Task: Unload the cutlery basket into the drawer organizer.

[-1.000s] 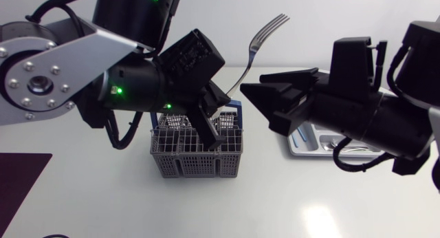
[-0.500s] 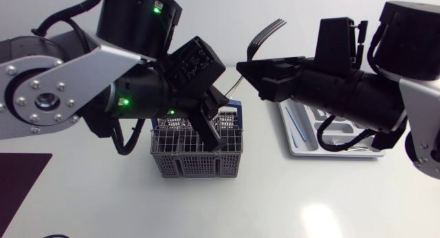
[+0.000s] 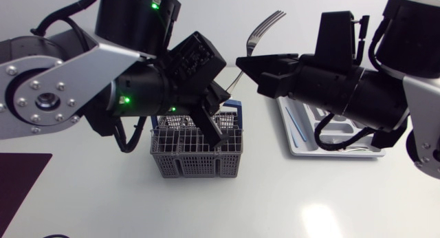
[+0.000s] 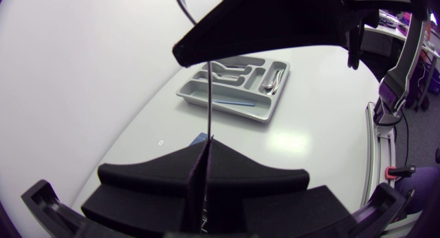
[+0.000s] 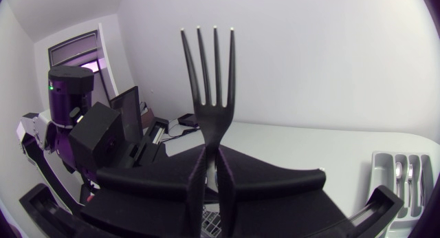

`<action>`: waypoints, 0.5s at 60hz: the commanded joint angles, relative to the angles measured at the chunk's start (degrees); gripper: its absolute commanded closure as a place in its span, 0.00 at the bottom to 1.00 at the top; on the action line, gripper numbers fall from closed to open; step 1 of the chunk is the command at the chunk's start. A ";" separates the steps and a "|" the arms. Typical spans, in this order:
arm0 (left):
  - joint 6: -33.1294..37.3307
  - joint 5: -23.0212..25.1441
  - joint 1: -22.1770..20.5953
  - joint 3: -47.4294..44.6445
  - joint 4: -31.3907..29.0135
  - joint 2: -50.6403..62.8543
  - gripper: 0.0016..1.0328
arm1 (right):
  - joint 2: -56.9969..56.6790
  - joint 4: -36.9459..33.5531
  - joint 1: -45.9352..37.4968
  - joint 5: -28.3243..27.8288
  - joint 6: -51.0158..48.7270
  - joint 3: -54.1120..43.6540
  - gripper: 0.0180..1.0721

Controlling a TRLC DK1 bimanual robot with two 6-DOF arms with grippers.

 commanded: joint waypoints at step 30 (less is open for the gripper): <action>-1.32 -2.52 -0.19 -1.43 0.39 -4.18 0.13 | -1.25 -1.16 -3.57 -1.45 -1.57 -1.58 0.95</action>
